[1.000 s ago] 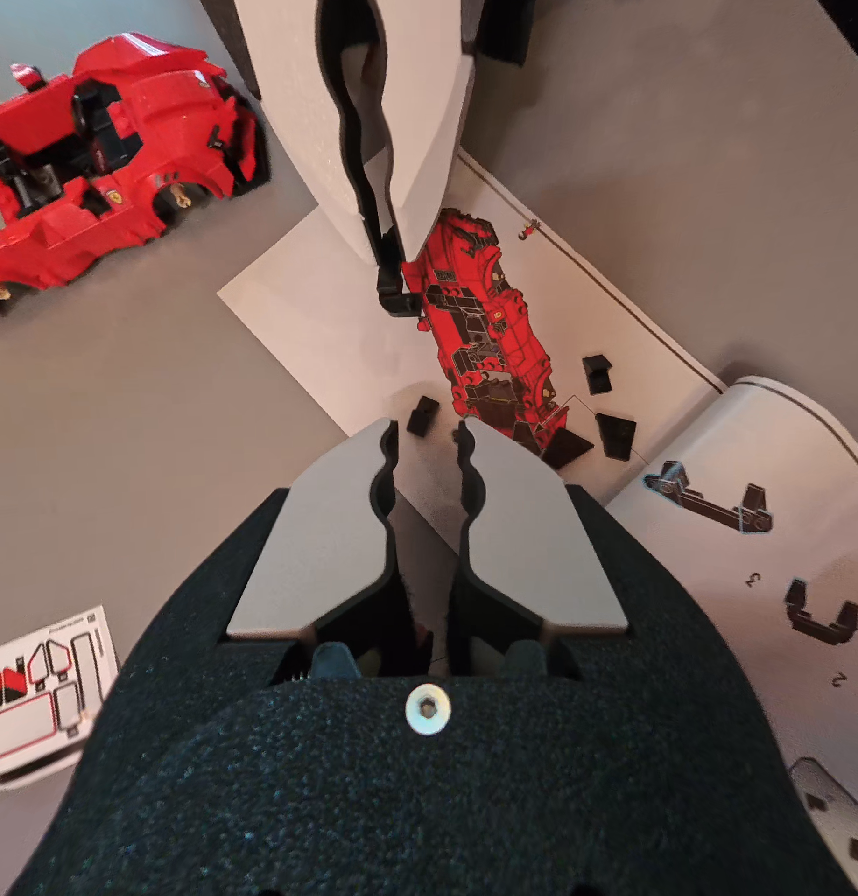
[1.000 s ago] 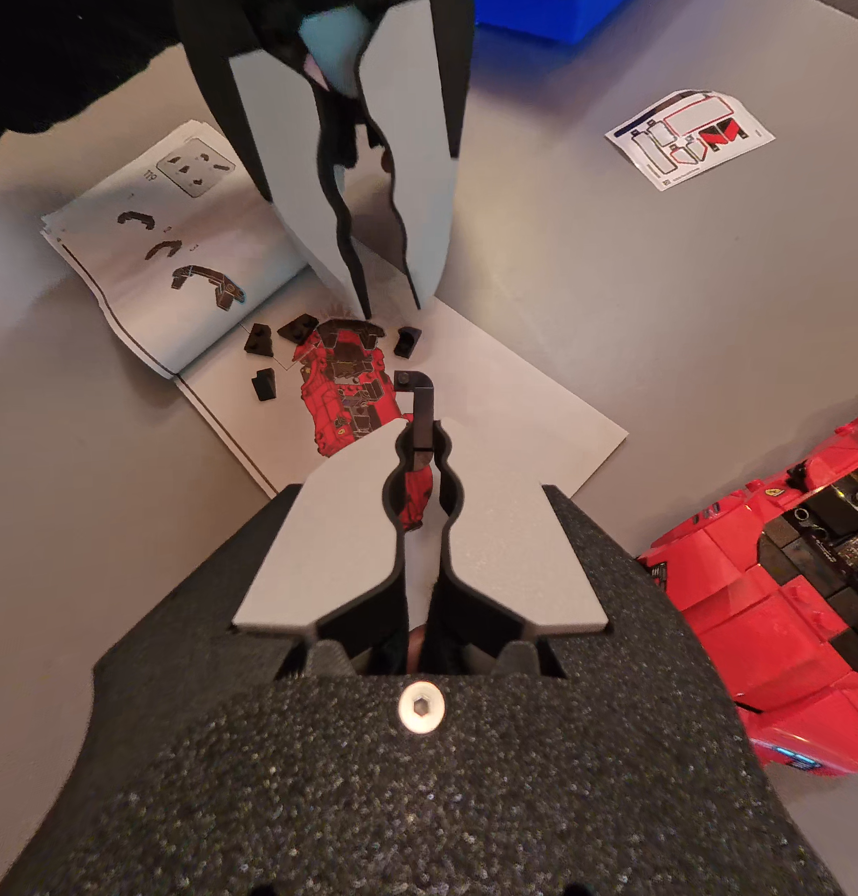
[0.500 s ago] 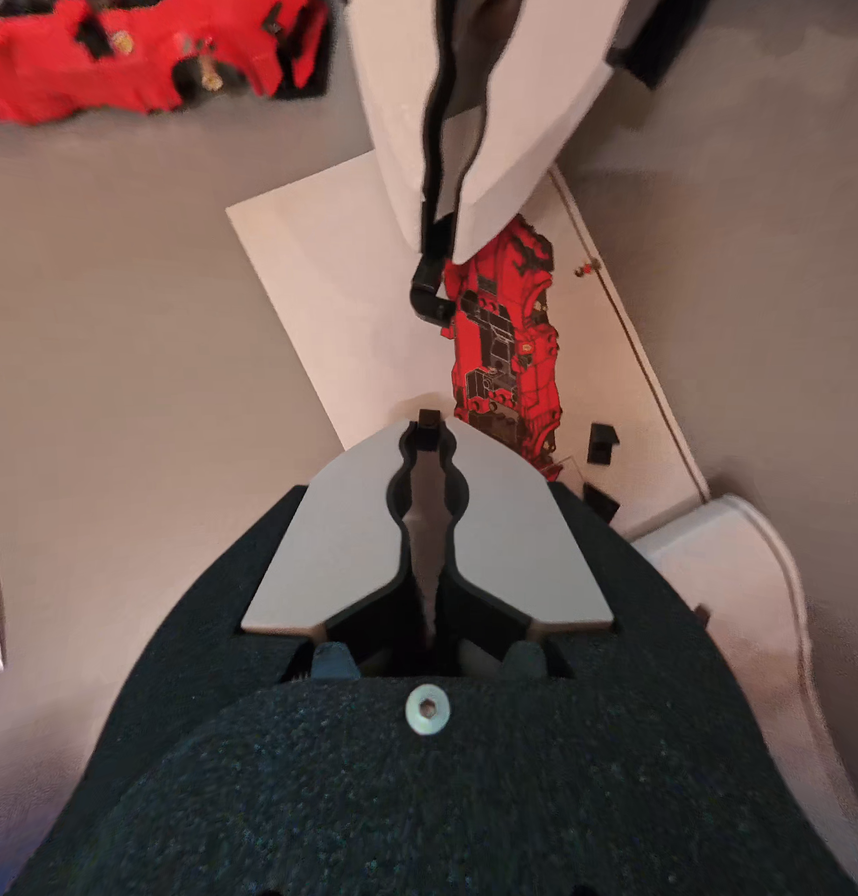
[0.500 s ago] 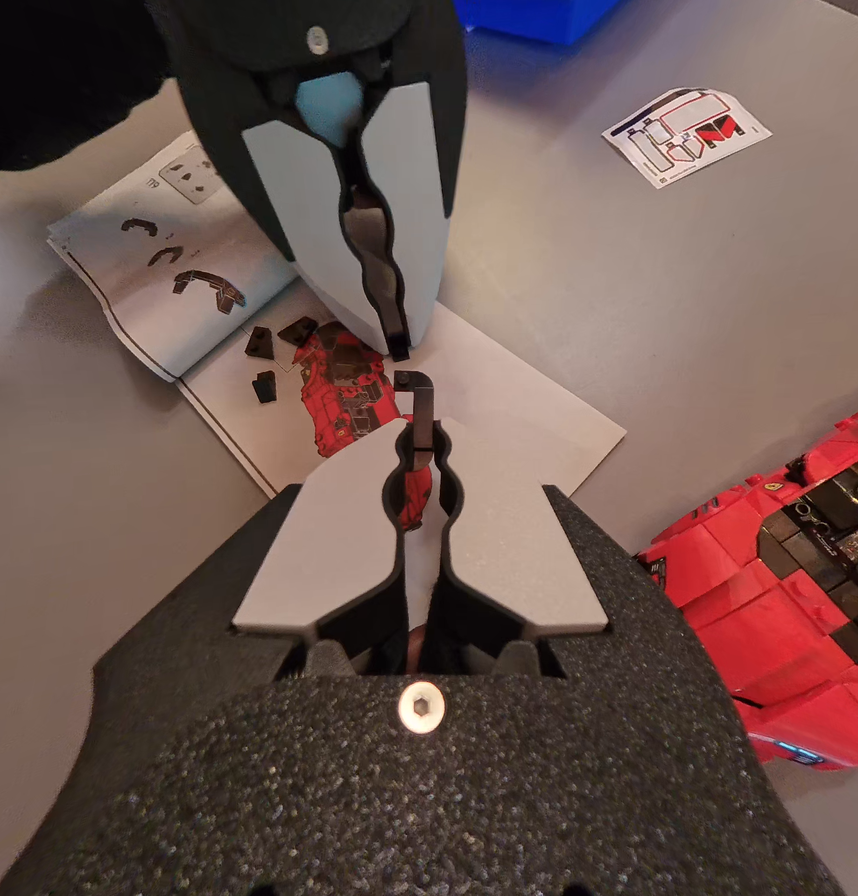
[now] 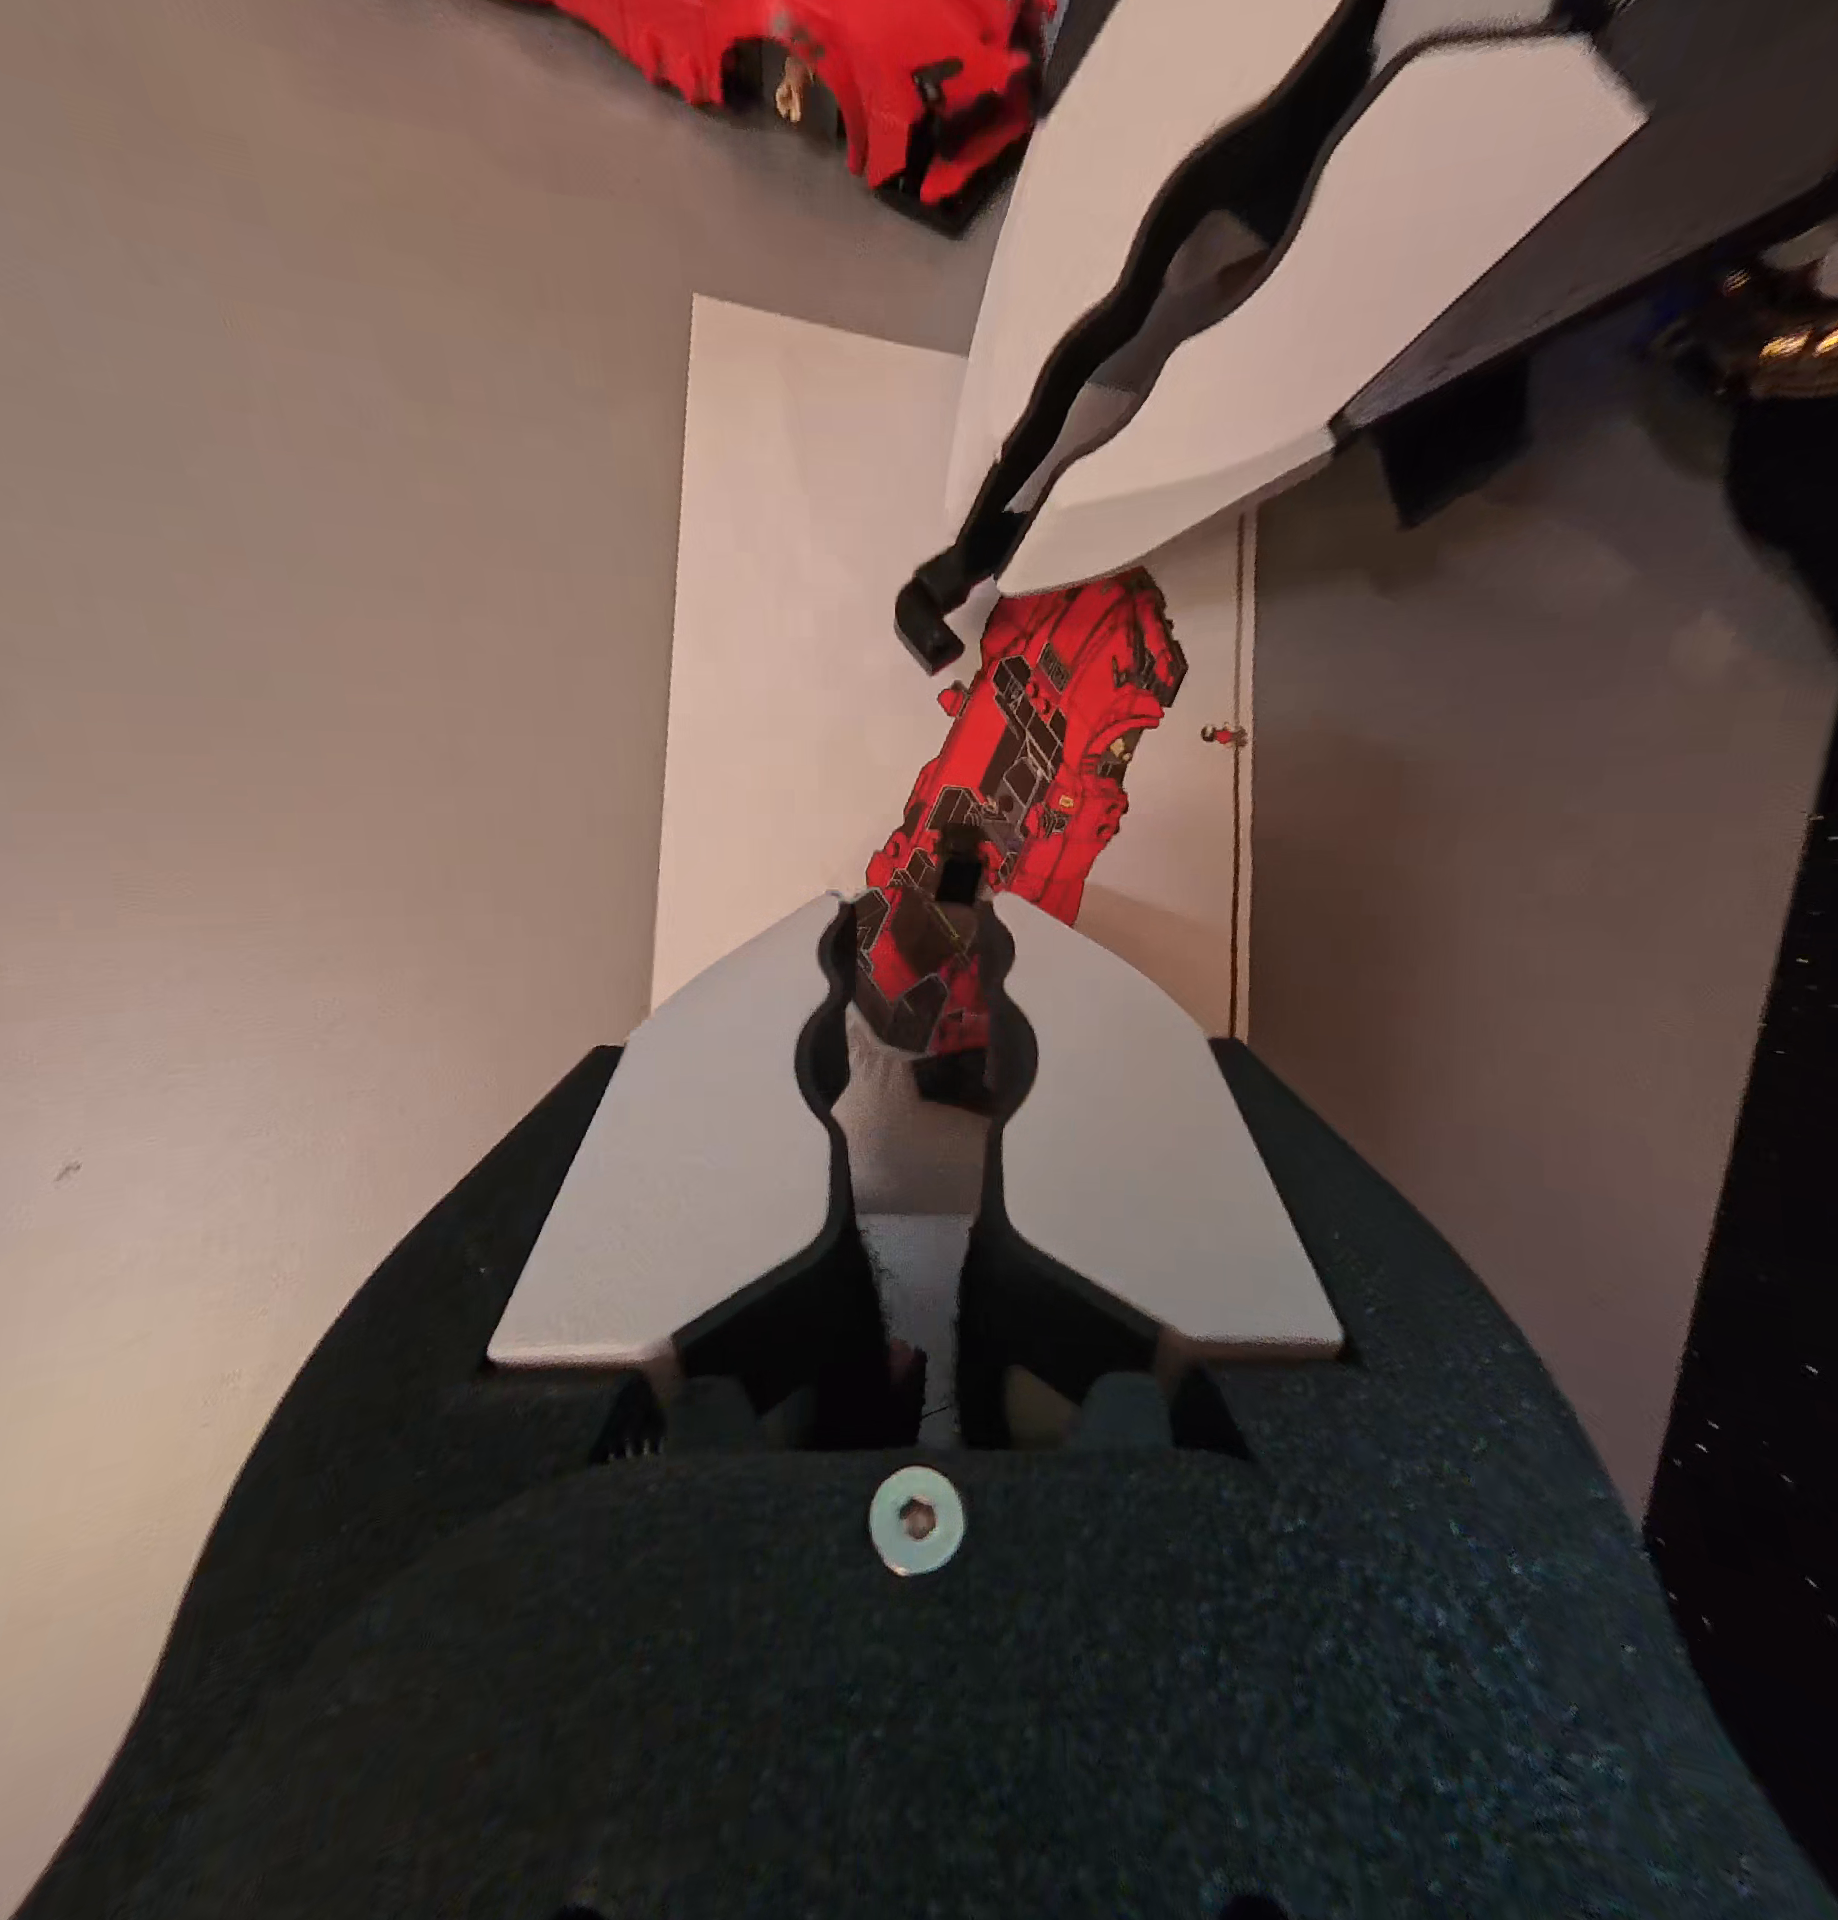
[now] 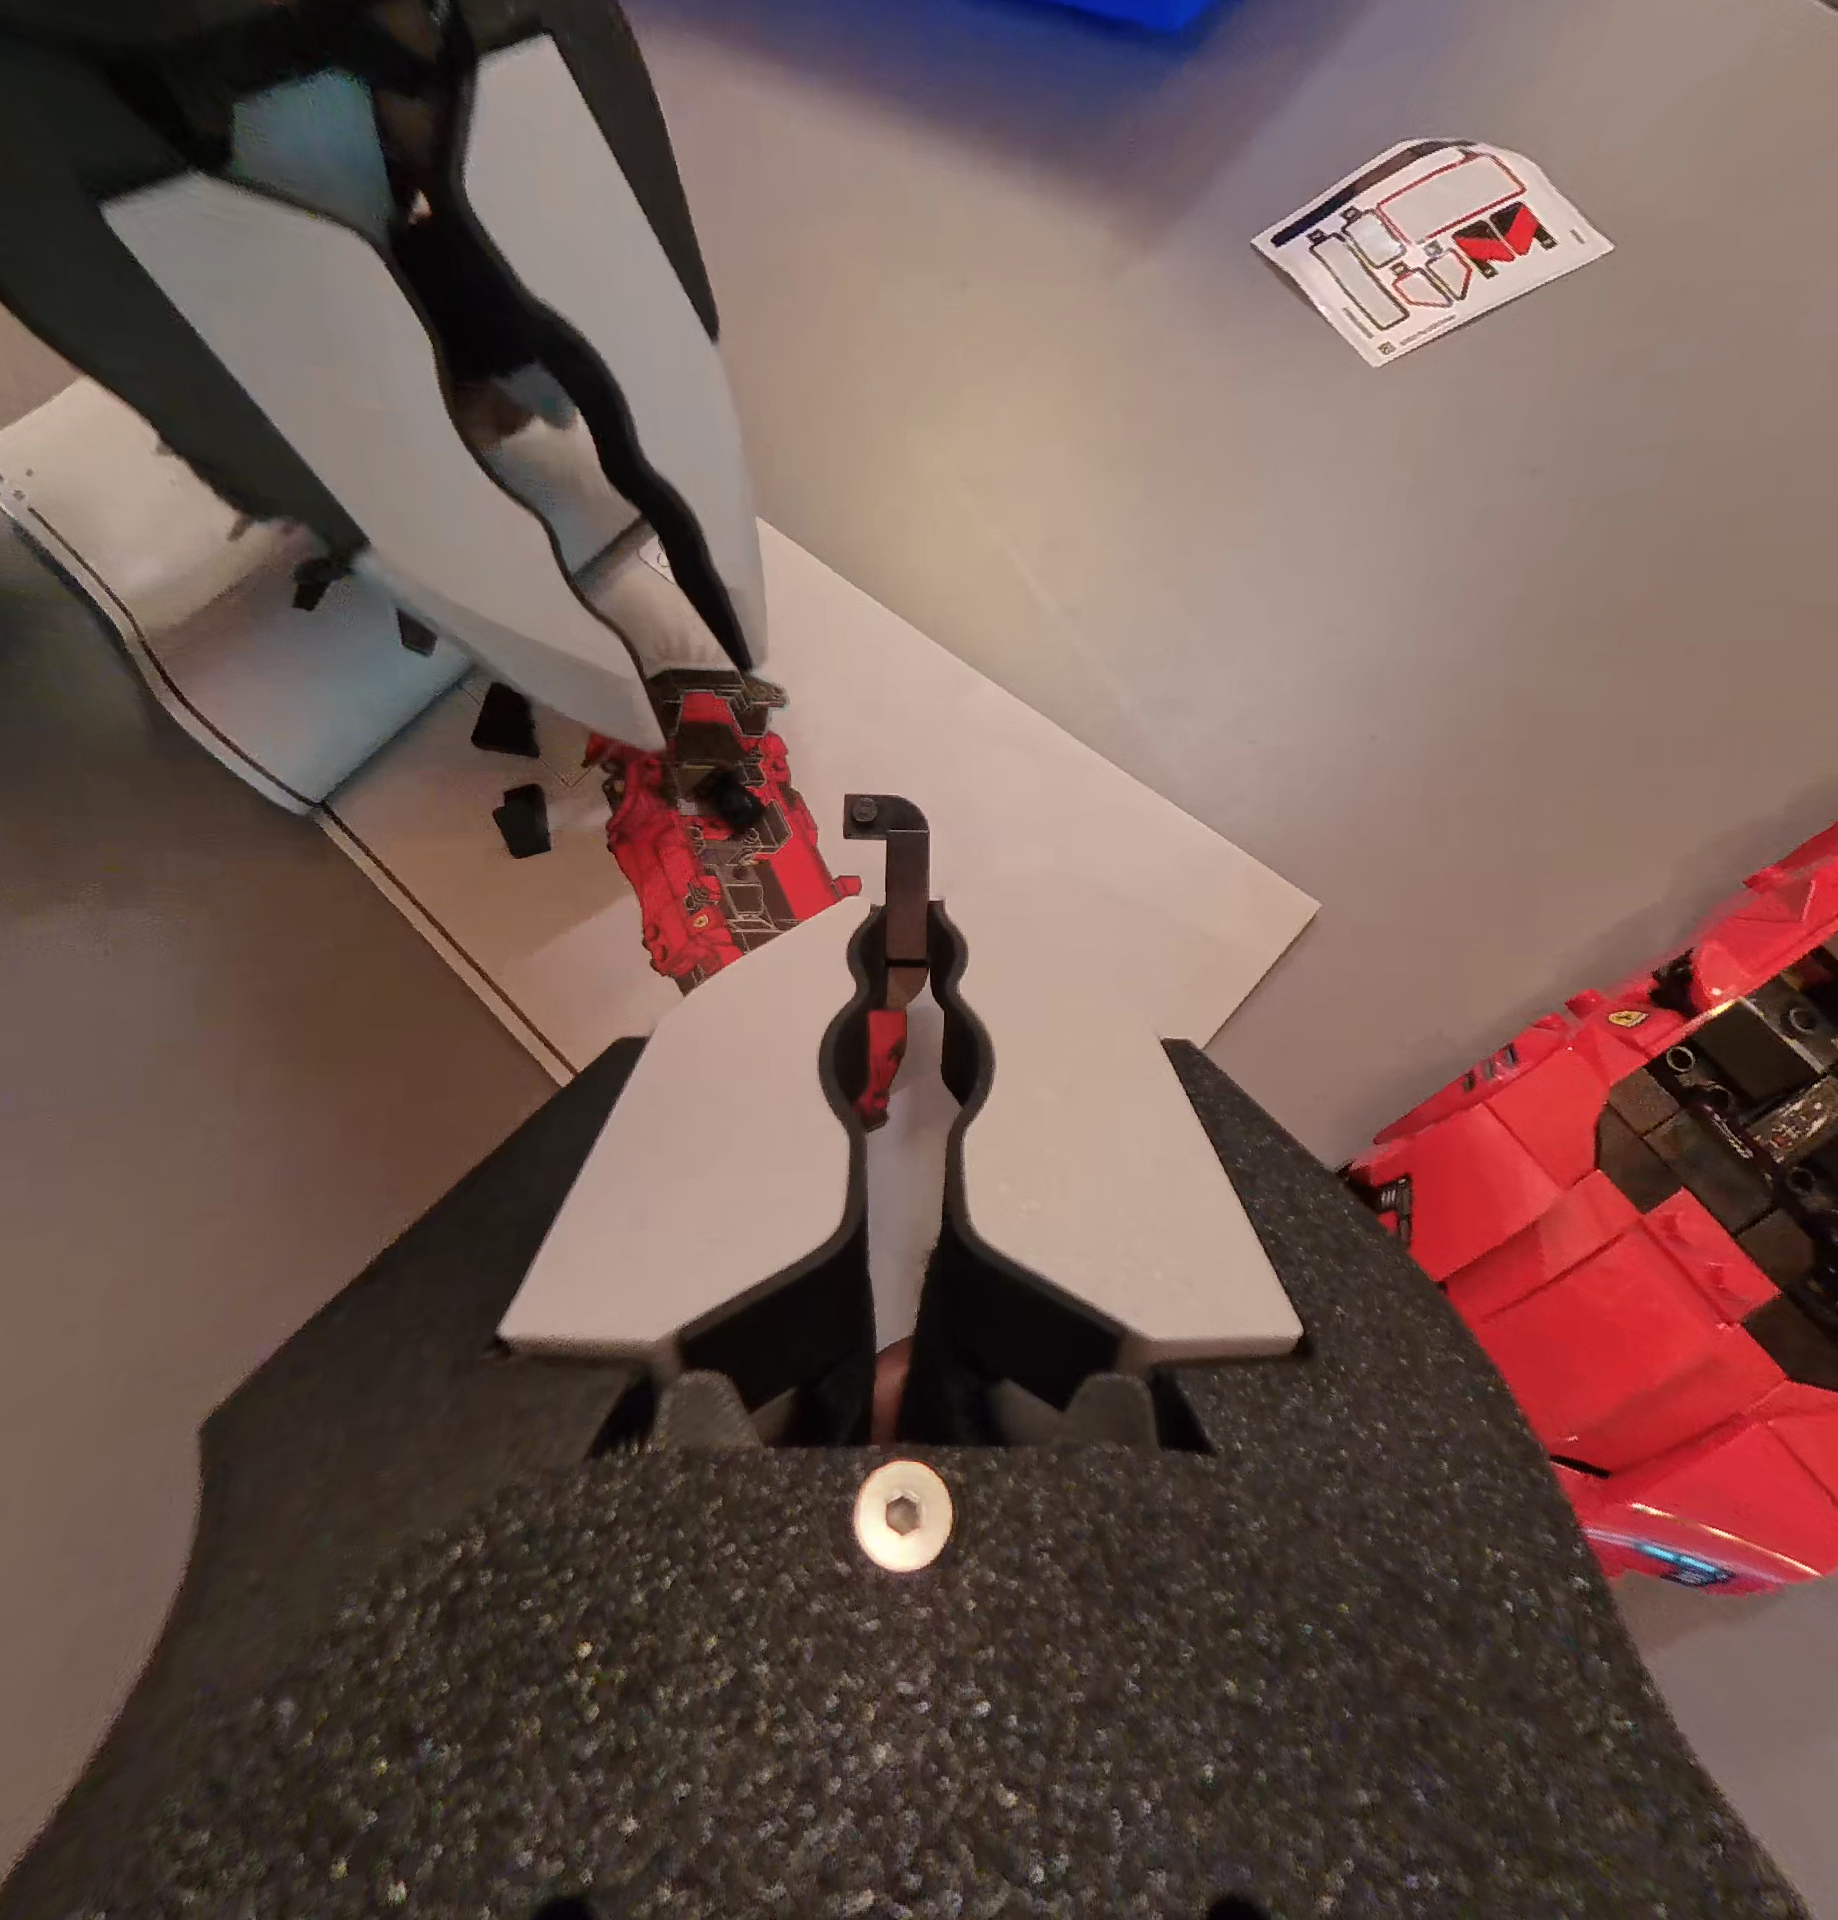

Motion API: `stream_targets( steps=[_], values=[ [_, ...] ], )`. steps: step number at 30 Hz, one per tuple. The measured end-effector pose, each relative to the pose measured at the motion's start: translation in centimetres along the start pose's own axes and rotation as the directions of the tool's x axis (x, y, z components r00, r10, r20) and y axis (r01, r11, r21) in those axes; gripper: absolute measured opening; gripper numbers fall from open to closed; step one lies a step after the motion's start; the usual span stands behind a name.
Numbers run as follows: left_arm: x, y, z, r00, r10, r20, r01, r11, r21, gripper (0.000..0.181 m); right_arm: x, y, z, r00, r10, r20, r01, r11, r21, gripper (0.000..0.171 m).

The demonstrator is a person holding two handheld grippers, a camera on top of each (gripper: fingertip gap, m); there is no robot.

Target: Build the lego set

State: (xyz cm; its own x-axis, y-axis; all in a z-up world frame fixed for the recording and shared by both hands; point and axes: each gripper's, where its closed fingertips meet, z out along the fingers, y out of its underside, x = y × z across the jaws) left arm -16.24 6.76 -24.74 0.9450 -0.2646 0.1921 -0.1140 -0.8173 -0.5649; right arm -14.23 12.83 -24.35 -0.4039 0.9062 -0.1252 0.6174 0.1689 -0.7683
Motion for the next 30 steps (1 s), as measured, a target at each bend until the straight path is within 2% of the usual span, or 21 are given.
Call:
stream_targets(
  steps=[4,11,13,21,30],
  values=[
    [-0.4,-0.3,-1.8,1.000,0.012,-0.007,-0.011,0.998,0.062,0.020,-0.5,0.1,0.6,1.000,-0.015,0.018,0.015,1.000,-0.025,0.008],
    [-3.6,-1.4,-6.1,0.977,0.101,0.190,-0.163,0.925,0.345,0.017,-0.9,0.4,0.9,0.998,-0.055,0.031,0.056,0.997,-0.046,0.008],
    [-4.2,-0.8,-6.2,0.963,0.141,0.231,-0.219,0.908,0.357,0.017,-0.8,0.3,0.9,0.998,-0.052,0.036,0.053,0.998,-0.040,0.008],
    [-2.7,0.9,-5.3,0.919,0.330,0.215,-0.390,0.842,0.374,0.015,-0.9,0.3,0.7,0.991,-0.126,0.043,0.128,0.991,-0.033,0.008],
    [-2.0,1.4,-5.2,0.926,0.336,0.171,-0.377,0.831,0.409,0.014,-1.4,0.7,1.5,0.988,-0.130,0.080,0.132,0.991,-0.021,0.008]
  ],
)
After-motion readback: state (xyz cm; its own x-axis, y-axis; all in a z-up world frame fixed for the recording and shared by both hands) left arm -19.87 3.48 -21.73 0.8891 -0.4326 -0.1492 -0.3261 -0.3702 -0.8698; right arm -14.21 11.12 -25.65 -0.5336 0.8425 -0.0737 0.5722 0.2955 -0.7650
